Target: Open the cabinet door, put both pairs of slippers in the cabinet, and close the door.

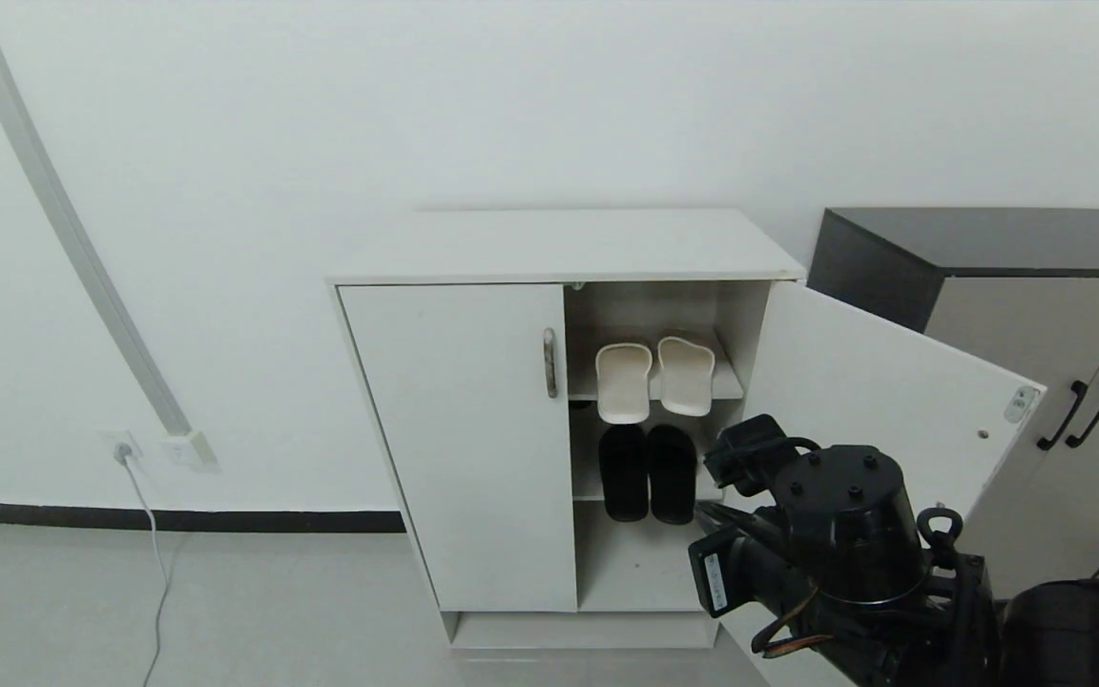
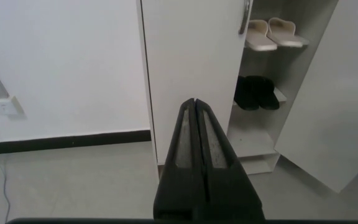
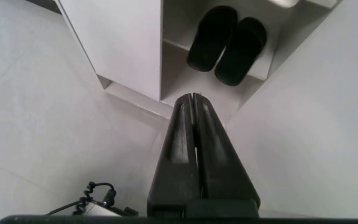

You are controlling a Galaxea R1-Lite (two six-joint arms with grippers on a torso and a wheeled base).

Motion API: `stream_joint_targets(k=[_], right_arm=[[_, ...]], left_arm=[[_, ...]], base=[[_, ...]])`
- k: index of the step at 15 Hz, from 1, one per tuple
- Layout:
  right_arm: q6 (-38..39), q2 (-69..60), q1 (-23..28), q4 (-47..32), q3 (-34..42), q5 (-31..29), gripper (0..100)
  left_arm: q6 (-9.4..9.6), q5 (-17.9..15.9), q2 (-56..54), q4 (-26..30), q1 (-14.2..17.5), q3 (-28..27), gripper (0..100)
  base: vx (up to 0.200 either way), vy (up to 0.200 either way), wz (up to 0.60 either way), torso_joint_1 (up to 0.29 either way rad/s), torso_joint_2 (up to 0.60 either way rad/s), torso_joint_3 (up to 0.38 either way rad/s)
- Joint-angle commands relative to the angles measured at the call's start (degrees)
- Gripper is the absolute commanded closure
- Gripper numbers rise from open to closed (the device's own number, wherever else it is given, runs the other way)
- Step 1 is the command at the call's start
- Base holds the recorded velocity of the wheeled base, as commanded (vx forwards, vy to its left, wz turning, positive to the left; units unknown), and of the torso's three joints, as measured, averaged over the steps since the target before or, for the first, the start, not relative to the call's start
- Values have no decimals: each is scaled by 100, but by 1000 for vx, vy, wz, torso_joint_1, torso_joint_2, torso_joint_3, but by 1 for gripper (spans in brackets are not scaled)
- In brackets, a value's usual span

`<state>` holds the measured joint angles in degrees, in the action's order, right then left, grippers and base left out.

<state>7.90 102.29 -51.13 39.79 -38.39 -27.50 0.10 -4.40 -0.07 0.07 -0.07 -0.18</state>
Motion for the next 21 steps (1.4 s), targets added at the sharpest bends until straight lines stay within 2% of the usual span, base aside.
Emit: stream_joint_targets(k=[1,17,21], right_arm=[[1,10,-3,2,7,-1,100],[1,54,-3,2,16,-10,100],[-8,54,15,11,51,-1,100]], left_arm=[[-1,1,7,1,-1,1,100],[-10,9,7,1,-1,1,100],[-10,9,7,1,-1,1,100]], base=[[0,0,0,163,-471,-315],[0,0,0,222,-540,-323],[0,0,0,146,-343,-188]])
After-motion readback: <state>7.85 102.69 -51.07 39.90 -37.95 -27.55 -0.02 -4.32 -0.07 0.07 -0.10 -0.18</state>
